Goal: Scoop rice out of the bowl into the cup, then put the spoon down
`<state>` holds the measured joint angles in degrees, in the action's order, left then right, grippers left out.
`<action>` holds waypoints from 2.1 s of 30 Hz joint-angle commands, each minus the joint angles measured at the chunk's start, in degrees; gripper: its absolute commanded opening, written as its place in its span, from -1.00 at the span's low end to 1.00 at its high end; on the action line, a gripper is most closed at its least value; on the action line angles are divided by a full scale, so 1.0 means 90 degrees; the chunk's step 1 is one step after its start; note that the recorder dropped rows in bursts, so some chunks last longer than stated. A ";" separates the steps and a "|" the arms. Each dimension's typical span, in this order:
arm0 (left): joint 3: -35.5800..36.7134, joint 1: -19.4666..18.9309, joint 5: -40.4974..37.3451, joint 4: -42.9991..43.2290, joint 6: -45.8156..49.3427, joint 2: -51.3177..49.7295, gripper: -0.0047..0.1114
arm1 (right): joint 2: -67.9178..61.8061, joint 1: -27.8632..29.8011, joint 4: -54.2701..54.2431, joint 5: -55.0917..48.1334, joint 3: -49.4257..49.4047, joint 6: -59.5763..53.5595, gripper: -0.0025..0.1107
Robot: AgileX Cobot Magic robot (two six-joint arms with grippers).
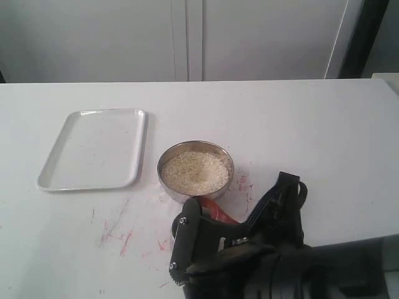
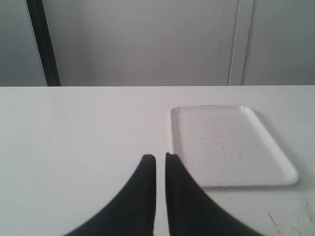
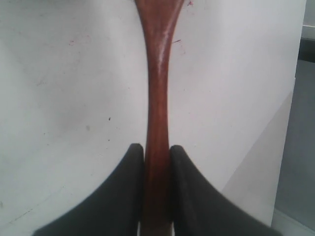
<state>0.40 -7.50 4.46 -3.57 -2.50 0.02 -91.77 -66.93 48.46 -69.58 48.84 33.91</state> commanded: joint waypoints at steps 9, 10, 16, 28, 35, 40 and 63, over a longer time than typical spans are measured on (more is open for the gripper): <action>-0.0044 0.0026 0.0026 -0.0029 -0.0034 -0.0003 -0.67 | 0.0000 -0.0178 0.0209 -0.0042 -0.0124 0.0259 -0.96; -0.0044 0.0026 0.0026 -0.0029 -0.0034 -0.0003 -0.67 | 0.0000 -0.0182 0.0311 -0.0042 -0.0244 0.0278 -0.96; -0.0044 0.0026 0.0026 -0.0029 -0.0034 -0.0003 -0.67 | 0.0000 -0.0182 0.0699 -0.0042 -0.0642 0.0865 -0.96; -0.0044 0.0026 0.0026 -0.0029 -0.0034 -0.0003 -0.67 | 0.0000 -0.0488 0.0857 -0.0042 -0.0681 0.0942 -0.96; -0.0044 0.0026 0.0026 -0.0029 -0.0034 -0.0003 -0.67 | 0.0000 -0.0526 0.1008 -0.0042 -0.0681 0.0962 -0.96; -0.0044 0.0026 0.0026 -0.0029 -0.0034 -0.0003 -0.67 | 0.0000 -0.0586 0.1116 -0.0042 -0.0681 0.0997 -0.96; -0.0044 0.0026 0.0026 -0.0029 -0.0034 -0.0003 -0.67 | -0.0071 -0.0682 0.1179 -0.0042 -0.0754 0.1098 -0.96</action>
<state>0.40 -7.50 4.46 -3.57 -2.50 0.02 -92.34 -72.66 59.44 -69.48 42.79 43.32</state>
